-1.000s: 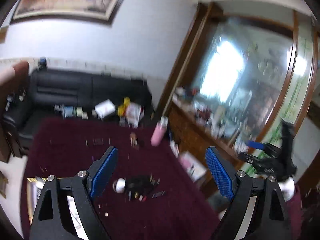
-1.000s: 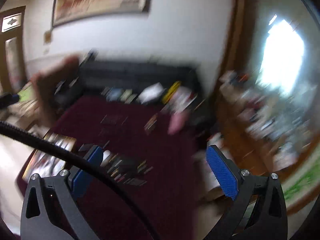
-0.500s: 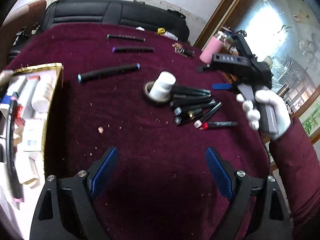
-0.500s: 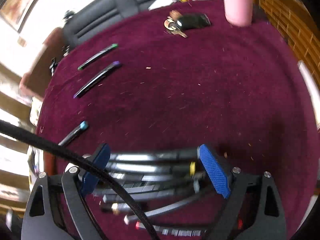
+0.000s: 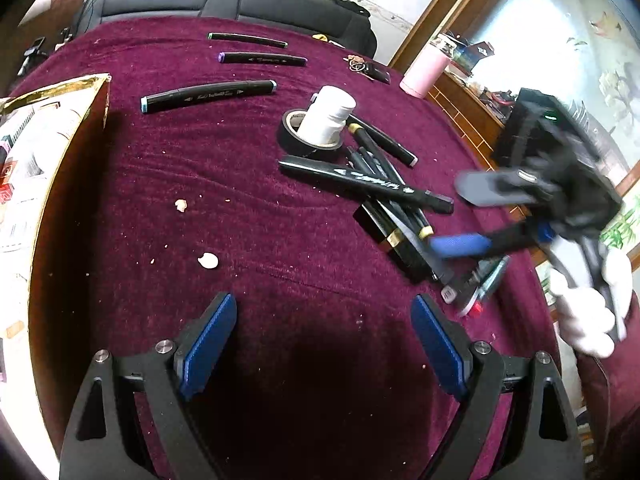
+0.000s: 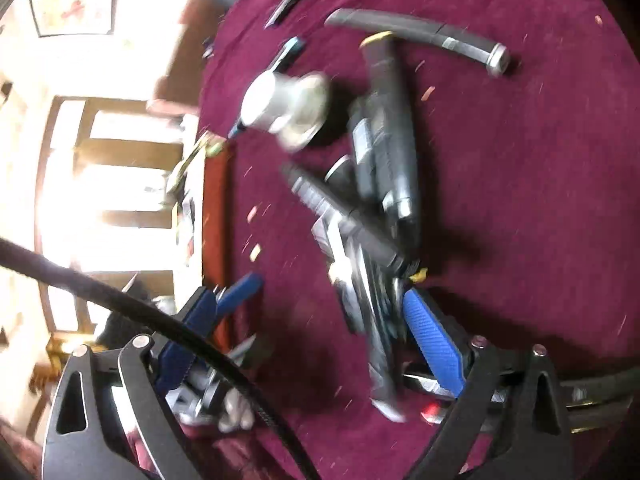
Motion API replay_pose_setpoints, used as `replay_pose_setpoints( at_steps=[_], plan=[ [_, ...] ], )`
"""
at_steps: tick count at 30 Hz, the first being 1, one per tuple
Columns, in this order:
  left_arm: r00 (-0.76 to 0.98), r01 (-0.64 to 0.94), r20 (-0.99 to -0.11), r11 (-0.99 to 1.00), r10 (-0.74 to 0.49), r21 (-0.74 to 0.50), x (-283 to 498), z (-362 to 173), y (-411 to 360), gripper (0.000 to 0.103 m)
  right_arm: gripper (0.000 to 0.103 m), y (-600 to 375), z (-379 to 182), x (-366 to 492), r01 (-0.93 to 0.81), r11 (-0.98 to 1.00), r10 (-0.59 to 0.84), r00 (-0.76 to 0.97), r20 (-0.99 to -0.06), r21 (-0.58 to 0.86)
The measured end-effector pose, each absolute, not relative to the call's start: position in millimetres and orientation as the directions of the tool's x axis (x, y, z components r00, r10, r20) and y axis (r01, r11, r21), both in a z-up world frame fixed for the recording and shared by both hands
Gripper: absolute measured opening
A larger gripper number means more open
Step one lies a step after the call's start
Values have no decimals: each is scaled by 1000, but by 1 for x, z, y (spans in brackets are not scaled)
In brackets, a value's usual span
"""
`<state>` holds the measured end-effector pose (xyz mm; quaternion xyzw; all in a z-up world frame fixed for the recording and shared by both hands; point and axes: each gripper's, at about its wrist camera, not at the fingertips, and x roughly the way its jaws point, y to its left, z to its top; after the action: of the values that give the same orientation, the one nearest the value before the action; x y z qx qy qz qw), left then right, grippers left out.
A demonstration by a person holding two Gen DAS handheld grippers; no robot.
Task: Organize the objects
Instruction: 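Grasp a black marker from the pile with the right gripper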
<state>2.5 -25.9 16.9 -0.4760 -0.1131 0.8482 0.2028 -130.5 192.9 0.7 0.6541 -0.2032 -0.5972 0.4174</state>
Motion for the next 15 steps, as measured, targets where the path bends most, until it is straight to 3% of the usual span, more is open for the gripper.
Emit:
replay_pose_setpoints(
  at_steps=[2,4,7,10,15],
  plan=[
    [-474,-255,-763,-898,440,-359,7,17,-21,88,96,208,20,-118,283,-574,-776,110,-621,768],
    [-486,-287,-758,-899,434,-330,13,16,-12,101,96,226,37,-111,314,-610,-764,11,-645,728],
    [-498,-319,-796,-926,344,-201,14,12,10,101,95,242,52,-100,353,-699,-691,-111,-714,622],
    [-493,-344,-832,-935,255,-83,17,9,26,101,95,237,49,-97,389,-723,-656,-126,-744,571],
    [-447,-322,-820,-920,358,-226,27,19,6,101,95,179,52,-99,528,-728,-587,-148,-796,438]
  ],
)
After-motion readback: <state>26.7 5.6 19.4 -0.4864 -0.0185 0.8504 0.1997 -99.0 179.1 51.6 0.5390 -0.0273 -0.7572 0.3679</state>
